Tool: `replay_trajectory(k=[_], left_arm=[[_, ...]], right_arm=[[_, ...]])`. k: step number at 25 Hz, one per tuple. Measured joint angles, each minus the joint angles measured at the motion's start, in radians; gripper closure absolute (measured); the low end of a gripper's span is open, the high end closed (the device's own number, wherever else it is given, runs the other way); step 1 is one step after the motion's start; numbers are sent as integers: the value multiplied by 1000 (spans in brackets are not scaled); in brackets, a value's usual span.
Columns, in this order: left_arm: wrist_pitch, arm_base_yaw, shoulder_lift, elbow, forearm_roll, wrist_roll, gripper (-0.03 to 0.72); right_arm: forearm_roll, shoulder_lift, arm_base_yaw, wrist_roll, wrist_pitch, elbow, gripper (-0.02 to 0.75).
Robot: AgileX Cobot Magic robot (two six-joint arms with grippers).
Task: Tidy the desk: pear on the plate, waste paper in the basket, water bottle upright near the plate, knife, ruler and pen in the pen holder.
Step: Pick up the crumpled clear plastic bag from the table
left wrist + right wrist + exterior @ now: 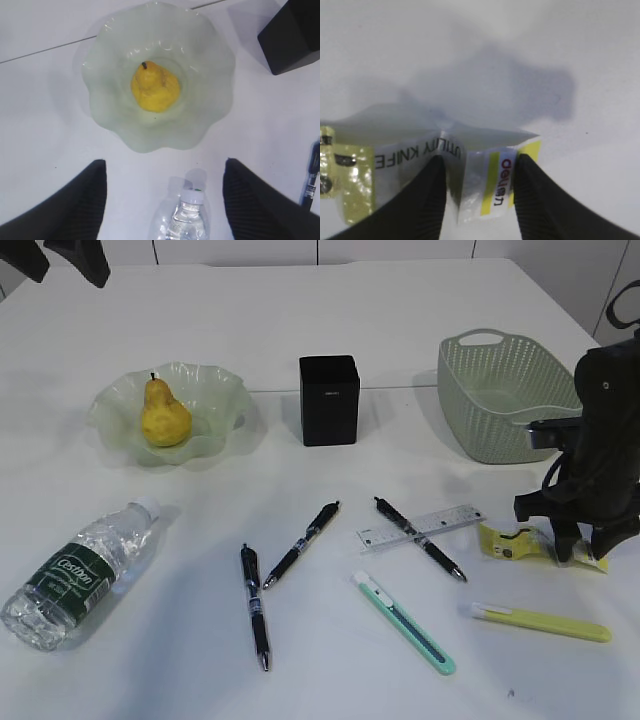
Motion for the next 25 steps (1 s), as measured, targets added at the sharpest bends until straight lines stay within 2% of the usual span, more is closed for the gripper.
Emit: replay_trajectory(k=[4, 11, 18, 20, 25], left_arm=[[0, 0, 0, 0, 0, 0, 178], [0, 0, 0, 0, 0, 0, 178], [0, 0, 0, 0, 0, 0, 179], [0, 0, 0, 0, 0, 0, 178], [0, 0, 0, 0, 0, 0, 179]], right_arm=[[6, 0, 0, 0, -2, 0, 502], [32, 0, 0, 0, -2, 0, 547], [54, 0, 0, -6, 29, 0, 700], [54, 0, 0, -6, 39, 0, 722], [56, 0, 0, -9, 50, 0, 722]])
